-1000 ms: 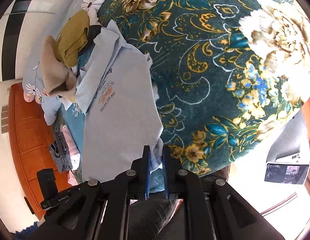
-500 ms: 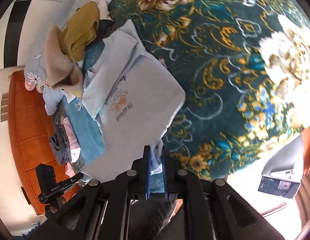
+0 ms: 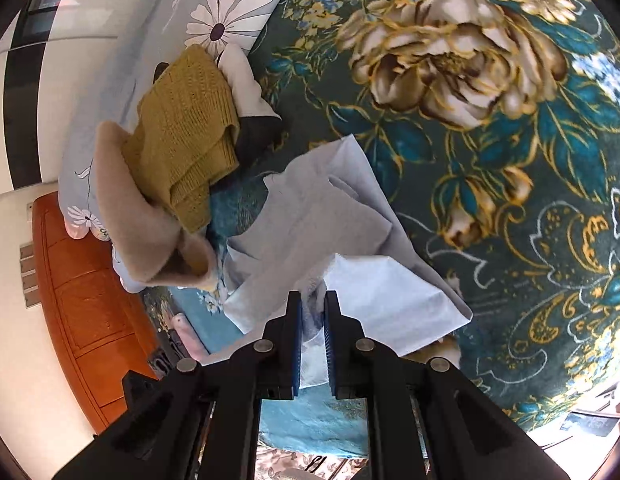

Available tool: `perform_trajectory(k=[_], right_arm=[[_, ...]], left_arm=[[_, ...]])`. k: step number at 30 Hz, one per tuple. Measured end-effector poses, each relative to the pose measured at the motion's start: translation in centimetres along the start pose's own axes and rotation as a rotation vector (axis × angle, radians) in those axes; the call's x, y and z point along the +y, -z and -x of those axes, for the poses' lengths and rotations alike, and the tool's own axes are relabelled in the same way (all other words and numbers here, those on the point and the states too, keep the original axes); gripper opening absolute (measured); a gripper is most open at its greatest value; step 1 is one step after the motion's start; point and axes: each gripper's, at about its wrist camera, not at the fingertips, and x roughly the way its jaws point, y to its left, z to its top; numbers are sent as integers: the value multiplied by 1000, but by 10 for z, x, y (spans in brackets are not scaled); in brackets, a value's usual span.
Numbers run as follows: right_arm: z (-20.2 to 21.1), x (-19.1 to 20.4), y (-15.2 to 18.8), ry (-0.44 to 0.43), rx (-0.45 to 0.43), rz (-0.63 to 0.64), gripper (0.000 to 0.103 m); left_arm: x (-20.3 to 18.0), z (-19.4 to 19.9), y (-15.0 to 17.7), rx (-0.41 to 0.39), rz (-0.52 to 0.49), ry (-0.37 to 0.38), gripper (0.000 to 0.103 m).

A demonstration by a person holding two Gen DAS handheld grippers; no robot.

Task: Fold clothes

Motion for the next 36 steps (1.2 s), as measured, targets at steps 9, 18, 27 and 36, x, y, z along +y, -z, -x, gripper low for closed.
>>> perform_trajectory(k=[9,18,27,36], right_arm=[[-16,30,-63,-52,-121,-45,39],[-48,-64,-10,72,-51,-246,42],[-82,-141,48,58,1,-479,44],[-89,-117,27,110,-14,-421,9]], left_arm=[[6,8,-58,-180,143,162,45],[107,-50,7,5,246,-108,49],[133,-95,47,-6,333,-73,54],[109,-90,40,-126,266,-161,11]])
